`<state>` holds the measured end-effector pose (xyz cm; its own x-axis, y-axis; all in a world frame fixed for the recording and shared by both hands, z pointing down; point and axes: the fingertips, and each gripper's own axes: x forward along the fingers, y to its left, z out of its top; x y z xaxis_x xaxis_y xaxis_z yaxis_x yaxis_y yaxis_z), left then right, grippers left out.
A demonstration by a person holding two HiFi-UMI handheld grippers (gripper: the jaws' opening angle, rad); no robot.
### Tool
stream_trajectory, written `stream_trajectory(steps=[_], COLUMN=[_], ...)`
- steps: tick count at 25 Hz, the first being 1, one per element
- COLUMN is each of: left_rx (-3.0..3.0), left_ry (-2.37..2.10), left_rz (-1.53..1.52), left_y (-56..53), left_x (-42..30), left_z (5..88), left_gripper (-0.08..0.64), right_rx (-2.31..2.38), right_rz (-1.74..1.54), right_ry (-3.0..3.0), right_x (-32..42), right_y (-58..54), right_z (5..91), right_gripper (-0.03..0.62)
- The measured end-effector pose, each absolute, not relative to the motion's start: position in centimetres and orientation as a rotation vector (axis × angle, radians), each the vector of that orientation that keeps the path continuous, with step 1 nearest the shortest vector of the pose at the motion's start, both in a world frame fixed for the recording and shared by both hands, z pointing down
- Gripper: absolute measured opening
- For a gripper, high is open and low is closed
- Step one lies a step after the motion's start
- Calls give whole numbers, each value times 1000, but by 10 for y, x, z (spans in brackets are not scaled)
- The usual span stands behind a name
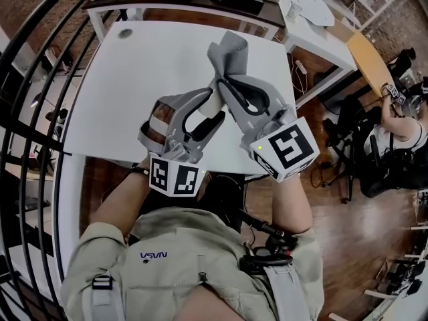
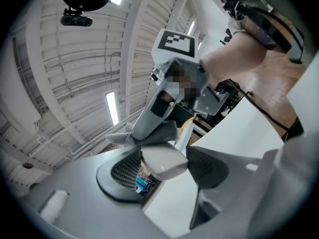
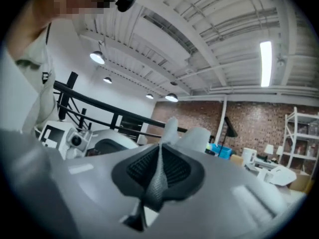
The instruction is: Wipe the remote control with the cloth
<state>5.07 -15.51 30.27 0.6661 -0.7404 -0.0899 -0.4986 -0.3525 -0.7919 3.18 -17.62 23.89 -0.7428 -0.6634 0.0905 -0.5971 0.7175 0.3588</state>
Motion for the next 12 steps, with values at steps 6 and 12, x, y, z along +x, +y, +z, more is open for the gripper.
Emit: stream_trajectory(steps=[6,12], left_rx=[-2096,-2421], left_ry=[966,924], left_rz=[-288,-33], left_y=[-156,-158], left_x=[45,36], left_z=[299,273], left_gripper=[291,292], right_rx=[855,1245], right_rz=[-437,-461], right_ry=[-2750,-2768], right_x=[17,70], right_y=[-157,-183], right_z=[250,215], right_gripper=[20,20])
